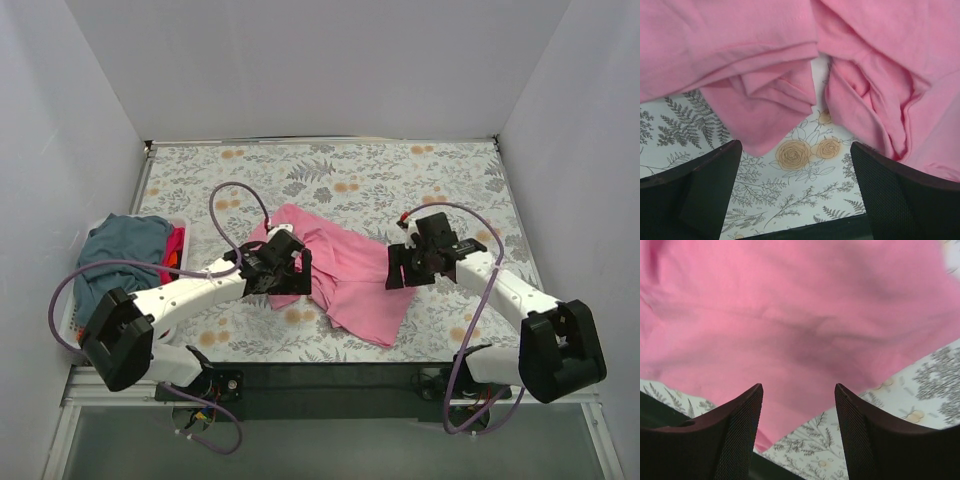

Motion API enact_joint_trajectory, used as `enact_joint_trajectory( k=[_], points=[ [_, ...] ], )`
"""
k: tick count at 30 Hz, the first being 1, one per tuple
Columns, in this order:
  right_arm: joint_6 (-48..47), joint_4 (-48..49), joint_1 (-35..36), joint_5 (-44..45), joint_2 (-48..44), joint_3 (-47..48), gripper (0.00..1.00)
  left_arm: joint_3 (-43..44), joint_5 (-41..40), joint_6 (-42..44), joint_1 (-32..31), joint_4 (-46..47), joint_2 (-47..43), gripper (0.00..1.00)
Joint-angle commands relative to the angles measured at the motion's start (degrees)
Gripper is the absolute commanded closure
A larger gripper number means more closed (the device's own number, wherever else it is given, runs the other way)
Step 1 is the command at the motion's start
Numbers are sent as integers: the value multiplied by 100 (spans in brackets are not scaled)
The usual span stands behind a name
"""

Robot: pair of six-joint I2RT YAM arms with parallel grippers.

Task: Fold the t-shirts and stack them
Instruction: Flatten the tshirt out

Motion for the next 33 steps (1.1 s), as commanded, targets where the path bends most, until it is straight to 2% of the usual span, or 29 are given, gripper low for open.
enact_joint_trajectory(
  k=[1,4,11,19,22,23,26,27,29,32,33],
  points=[
    [196,-503,472,3,-120,-316,44,164,-519,-235,-227,-570,305,16],
    [292,-653,842,161,-33,-395,44,207,-853,-288,-253,-677,533,16],
    [495,-705,1387,390,310,-440,44,173,-976,-209,-315,-572,929,17],
    [460,-626,1467,899,740,-457,46,164,-1116,-16,-315,-379,1483,20],
    [434,-626,1476,1172,837,-387,49,102,-1292,90,-306,-299,1589,37],
    [433,-626,1476,1198,864,-352,50,111,-1354,99,-297,-299,1615,50],
    [416,-626,1432,1558,969,-290,57,164,-1477,169,-227,-246,1589,78],
    [416,-626,1388,1594,1004,-281,59,190,-1495,239,-140,-255,1563,98],
    [372,-574,1204,1603,1083,-273,65,286,-1469,362,18,-264,1387,100],
    [346,-451,845,1629,1049,-325,70,479,-1145,608,554,-220,967,100],
    [337,-407,712,1629,987,-334,71,541,-795,652,912,-176,799,100]
  ],
)
